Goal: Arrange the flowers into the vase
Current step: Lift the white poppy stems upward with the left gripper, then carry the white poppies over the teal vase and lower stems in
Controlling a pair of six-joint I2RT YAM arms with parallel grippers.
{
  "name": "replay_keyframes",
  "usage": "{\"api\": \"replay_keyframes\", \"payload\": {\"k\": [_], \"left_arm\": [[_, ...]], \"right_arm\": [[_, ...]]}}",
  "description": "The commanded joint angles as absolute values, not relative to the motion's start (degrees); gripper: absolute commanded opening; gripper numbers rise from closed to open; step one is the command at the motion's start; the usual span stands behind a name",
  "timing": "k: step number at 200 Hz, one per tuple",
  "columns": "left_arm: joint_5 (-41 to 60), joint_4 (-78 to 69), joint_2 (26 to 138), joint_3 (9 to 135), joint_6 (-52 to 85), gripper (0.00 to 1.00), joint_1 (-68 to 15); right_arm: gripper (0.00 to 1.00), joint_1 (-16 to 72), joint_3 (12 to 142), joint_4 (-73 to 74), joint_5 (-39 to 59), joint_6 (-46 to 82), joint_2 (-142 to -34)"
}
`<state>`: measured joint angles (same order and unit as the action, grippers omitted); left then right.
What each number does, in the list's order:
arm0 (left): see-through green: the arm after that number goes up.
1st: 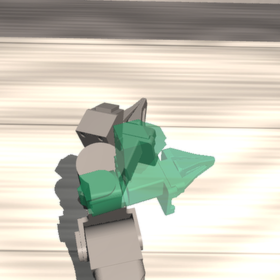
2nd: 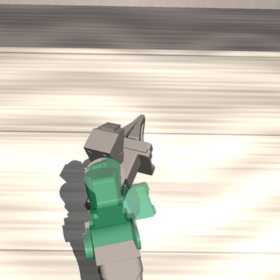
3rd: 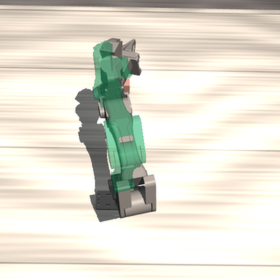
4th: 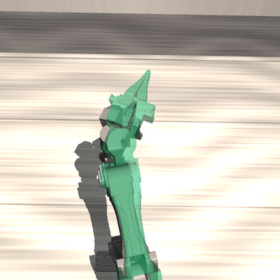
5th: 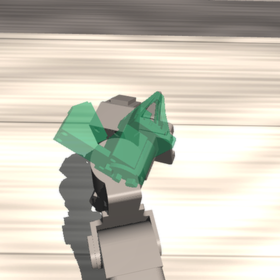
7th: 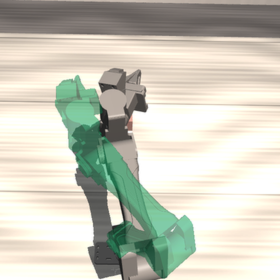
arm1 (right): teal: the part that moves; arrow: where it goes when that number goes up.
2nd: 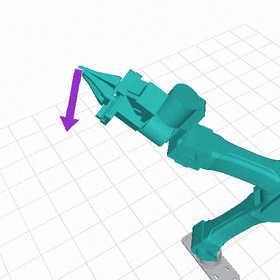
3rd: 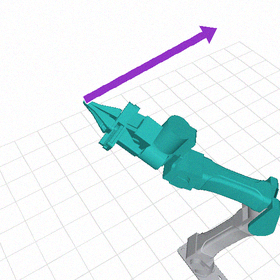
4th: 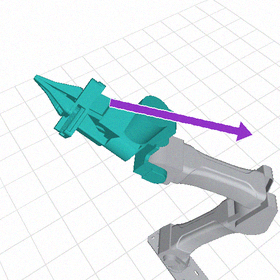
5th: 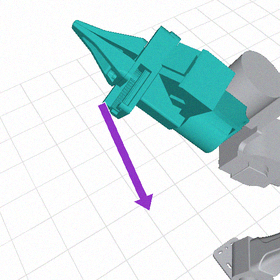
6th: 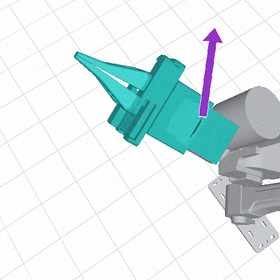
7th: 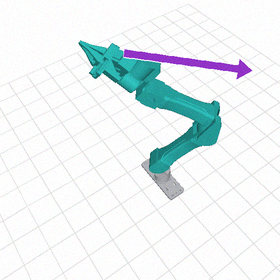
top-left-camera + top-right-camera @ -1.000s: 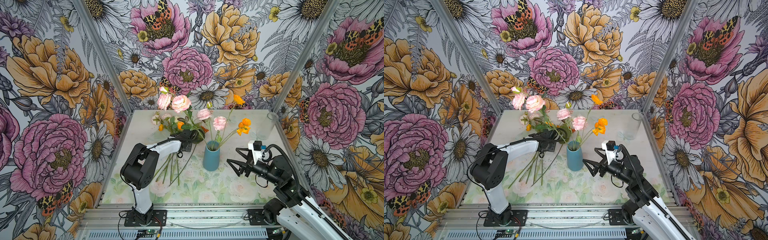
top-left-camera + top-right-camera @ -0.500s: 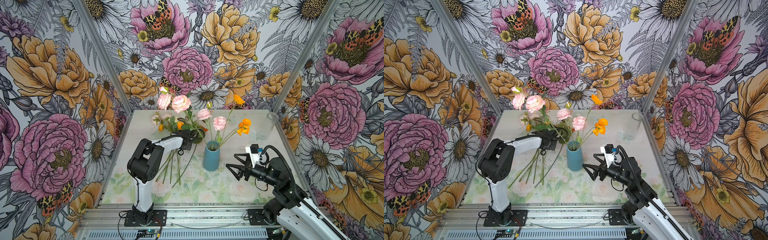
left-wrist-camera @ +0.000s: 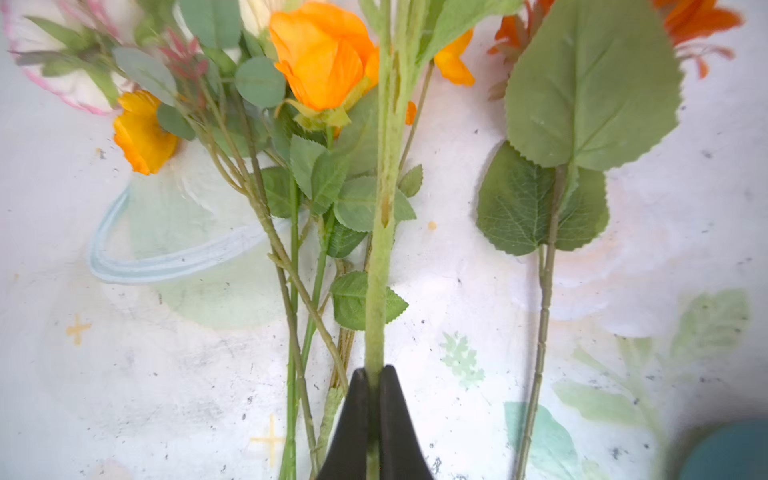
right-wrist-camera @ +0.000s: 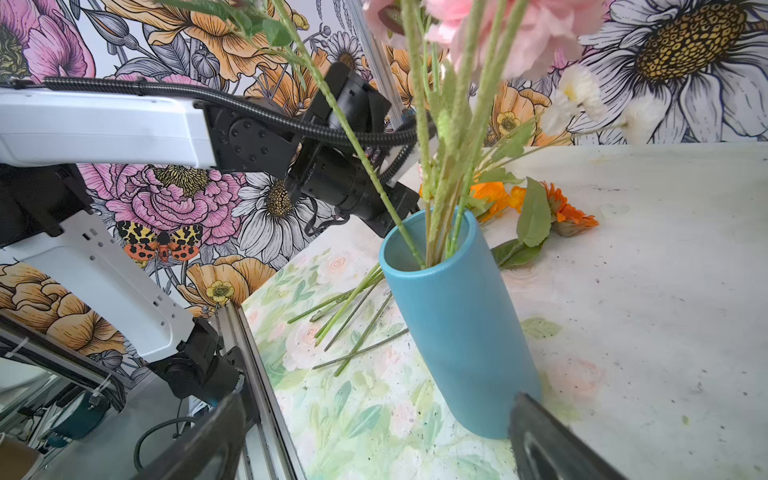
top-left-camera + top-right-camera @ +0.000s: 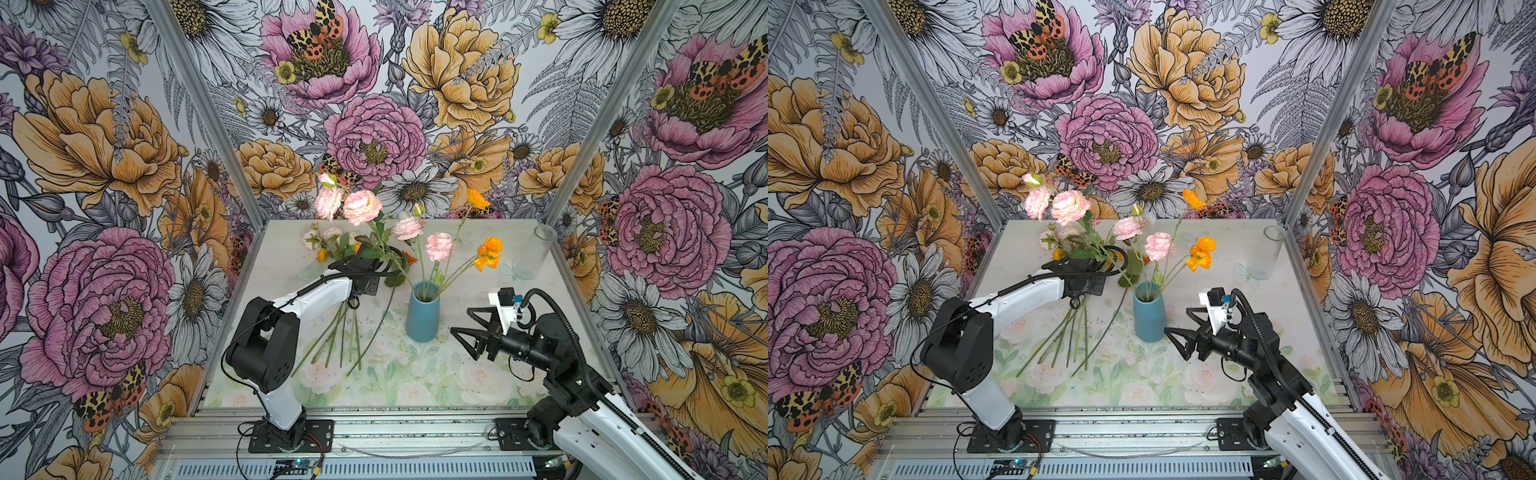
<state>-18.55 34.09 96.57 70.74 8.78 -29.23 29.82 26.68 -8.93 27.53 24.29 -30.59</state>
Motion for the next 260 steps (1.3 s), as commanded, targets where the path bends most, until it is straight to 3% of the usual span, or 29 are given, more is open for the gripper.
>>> {"api": "replay_keyframes", "payload": {"k": [1,60,101,121,200,228,260], "left_arm": [[-20.13,35.57,92.99,70.06,8.74,0.00,-27.67],[-17.43,36.54,78.42,64.38,14.73,0.00,-17.86],[-10.50,35.52,63.28,57.43,23.54,0.00,-2.34],[-9.93,32.56,56.65,55.58,24.70,0.00,0.81],[-15.58,14.95,38.82,58.68,25.31,0.00,-4.26],[-12.42,3.21,36.92,58.35,20.31,0.00,-7.73],[-1.46,-14.59,38.09,55.88,18.26,0.00,-14.25]], "right_arm": [[0.99,30.24,27.60,-7.40,27.86,24.74,-30.89],[0.99,30.30,27.96,-7.29,27.55,25.06,-30.16],[1.00,30.28,29.70,-5.82,28.06,24.50,-32.81],[0.99,30.28,30.04,-4.30,29.21,25.60,-33.74],[0.99,30.26,29.14,-0.63,30.10,28.39,-33.66],[0.99,30.24,28.83,-0.41,29.95,28.39,-33.51],[1.00,30.26,28.50,0.00,30.00,28.40,-33.71]]}}
